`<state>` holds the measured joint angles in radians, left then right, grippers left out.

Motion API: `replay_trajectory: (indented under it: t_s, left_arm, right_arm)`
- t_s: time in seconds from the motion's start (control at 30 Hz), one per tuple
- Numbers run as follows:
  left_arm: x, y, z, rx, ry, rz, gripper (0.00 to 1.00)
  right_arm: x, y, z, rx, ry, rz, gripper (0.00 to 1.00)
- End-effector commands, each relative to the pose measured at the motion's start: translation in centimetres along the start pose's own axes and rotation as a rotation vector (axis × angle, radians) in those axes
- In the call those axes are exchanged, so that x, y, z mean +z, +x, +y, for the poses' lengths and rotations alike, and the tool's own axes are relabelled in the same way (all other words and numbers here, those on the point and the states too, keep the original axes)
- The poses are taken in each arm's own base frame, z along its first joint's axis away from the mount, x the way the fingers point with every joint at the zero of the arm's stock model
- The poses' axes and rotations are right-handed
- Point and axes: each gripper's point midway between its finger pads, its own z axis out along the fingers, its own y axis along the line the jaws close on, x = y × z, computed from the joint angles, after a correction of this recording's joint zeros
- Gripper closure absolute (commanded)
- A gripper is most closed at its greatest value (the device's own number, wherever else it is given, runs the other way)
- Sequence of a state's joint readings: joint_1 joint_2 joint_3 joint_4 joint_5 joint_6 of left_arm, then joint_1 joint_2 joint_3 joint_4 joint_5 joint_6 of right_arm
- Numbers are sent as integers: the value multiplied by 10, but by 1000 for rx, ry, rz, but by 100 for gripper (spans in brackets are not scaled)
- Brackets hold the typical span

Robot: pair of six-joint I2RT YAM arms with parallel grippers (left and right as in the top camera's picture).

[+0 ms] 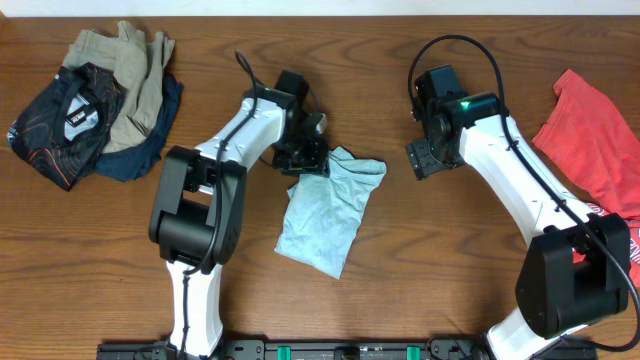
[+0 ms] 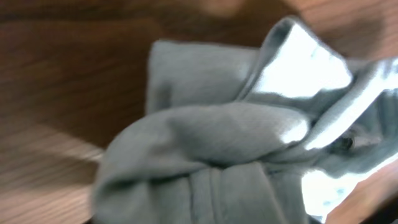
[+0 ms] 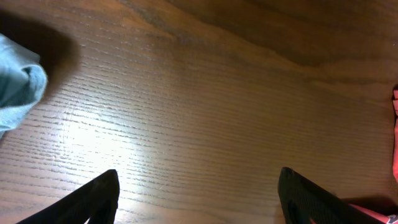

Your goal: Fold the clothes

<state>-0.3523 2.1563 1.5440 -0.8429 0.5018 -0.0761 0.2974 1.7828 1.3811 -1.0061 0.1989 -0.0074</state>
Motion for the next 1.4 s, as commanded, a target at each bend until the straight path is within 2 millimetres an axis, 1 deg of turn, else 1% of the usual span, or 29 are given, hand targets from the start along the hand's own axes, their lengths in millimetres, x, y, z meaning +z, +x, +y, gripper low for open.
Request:
replay_trajectory:
  t_s: [0.0, 0.07, 0.13, 0.2, 0.23, 0.3, 0.4, 0.5, 0.7, 0.9, 1.03, 1.37]
  left_arm:
    - [13, 6, -8, 37, 8, 25, 71]
    - [17, 6, -13, 54, 9, 24, 81]
    - [19, 5, -15, 65, 4, 20, 94]
    - [18, 3, -11, 68, -23, 10, 94]
    - [17, 1, -5, 66, -50, 2, 94]
    - [11, -5, 12, 53, -129, -19, 94]
    - [-10, -14, 41, 17, -250, -59, 94]
    - [-42, -26, 64, -20, -329, -132, 94]
    - [-133, -53, 111, -121, -441, -360, 94]
    - [-217, -66, 162, -237, -476, -605, 94]
    - [-264, -67, 194, -301, -503, -745, 94]
    - [-373, -57, 264, -408, -594, -1080, 94]
  right_arm:
    - [-3, -3, -6, 27, 9, -10, 20]
    - [-3, -3, -6, 27, 9, -10, 20]
    - [-3, -3, -6, 27, 9, -10, 20]
    - [-3, -2, -7, 30, 10, -10, 20]
    - [-2, -2, -8, 32, 10, -9, 20]
    - [-2, -2, -10, 38, 11, -8, 20]
    - [-1, 0, -13, 45, 13, 0, 20]
    - [-1, 1, -16, 53, 14, 7, 20]
    - [-1, 3, -18, 73, 15, 11, 20]
    - [-1, 3, -18, 99, 15, 14, 21]
    - [-1, 4, -18, 103, 15, 15, 20]
    - [-1, 4, -18, 134, 15, 14, 19]
